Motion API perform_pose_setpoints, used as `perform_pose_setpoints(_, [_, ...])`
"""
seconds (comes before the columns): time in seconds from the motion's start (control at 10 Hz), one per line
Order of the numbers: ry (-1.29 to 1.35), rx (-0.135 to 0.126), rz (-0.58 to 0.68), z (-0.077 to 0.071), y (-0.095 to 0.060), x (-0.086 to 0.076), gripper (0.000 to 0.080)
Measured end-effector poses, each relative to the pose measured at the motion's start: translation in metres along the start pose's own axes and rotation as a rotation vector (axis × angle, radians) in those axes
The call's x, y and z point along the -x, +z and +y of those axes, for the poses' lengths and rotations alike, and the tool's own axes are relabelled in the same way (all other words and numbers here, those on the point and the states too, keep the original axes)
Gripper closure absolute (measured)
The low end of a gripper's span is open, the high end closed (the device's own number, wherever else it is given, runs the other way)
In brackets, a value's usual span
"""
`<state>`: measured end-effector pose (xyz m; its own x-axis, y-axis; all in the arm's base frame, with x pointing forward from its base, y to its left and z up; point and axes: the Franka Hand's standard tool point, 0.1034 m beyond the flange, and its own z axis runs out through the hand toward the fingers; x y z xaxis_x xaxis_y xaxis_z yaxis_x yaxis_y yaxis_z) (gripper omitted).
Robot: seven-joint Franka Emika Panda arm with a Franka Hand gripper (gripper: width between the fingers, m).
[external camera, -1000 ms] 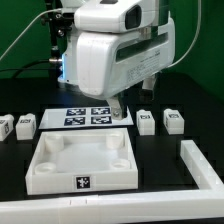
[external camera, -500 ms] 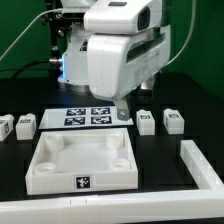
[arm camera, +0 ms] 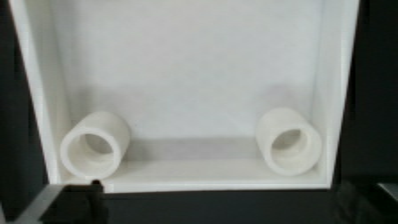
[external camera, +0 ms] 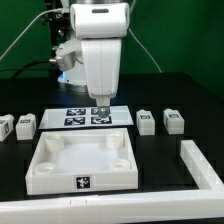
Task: Assemble one leg
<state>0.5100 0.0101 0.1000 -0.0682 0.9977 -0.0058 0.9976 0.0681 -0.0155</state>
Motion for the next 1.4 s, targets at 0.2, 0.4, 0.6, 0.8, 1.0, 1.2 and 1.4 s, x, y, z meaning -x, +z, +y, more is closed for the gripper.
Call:
perform_pose_setpoints(0.2, [-0.129,-0.002,-0.005,-0.001,0.001,0.002,0.015])
perform_pose_setpoints(0.4, [-0.114,-0.004,-0.004,-0.001,0.002,0.003,0.015])
perform_pose_setpoints(0.6, [-0.089,-0.011,0.0,-0.02,0.016,0.014,0.015])
perform_pose_setpoints(0.8, [-0.027,-0.06,0.009,-0.054,0.04,0.034,0.015])
perform_pose_setpoints(1.0, [-0.002,-0.099,0.023,-0.058,0.063,0.04,0.015])
perform_pose_setpoints(1.2, [0.006,-0.11,0.032,-0.054,0.078,0.034,0.015])
perform_pose_setpoints(1.4, [0.006,-0.084,0.036,-0.053,0.085,0.029,0.015])
